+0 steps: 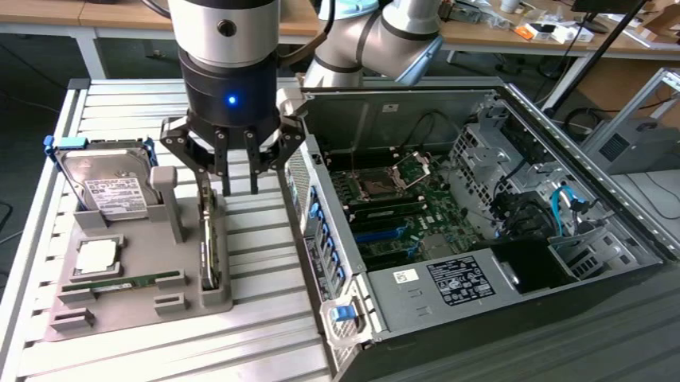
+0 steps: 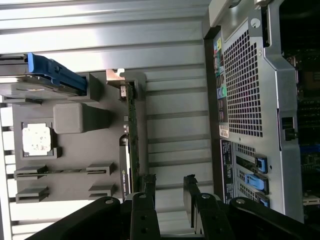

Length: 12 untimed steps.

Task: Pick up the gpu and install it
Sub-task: 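Pick up the gpu and move the gpu toward the slot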

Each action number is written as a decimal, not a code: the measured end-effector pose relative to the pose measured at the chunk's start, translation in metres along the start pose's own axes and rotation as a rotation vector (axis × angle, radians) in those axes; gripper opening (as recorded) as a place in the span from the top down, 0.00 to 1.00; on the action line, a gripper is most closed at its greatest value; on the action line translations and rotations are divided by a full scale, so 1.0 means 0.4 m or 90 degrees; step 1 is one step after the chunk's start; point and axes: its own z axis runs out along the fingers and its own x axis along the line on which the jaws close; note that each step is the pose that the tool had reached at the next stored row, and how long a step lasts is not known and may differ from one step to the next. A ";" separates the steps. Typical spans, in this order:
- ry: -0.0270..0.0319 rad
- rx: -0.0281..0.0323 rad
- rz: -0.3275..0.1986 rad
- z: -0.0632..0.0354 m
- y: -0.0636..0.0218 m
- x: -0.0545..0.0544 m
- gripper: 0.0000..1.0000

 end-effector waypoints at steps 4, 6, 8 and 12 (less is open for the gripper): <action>0.0000 0.0000 0.000 0.003 0.000 0.000 0.64; 0.0000 0.0000 0.000 0.004 0.000 0.000 0.64; 0.0000 0.0000 0.000 0.005 0.000 0.000 0.64; 0.0000 0.0000 0.000 0.007 0.000 0.000 0.64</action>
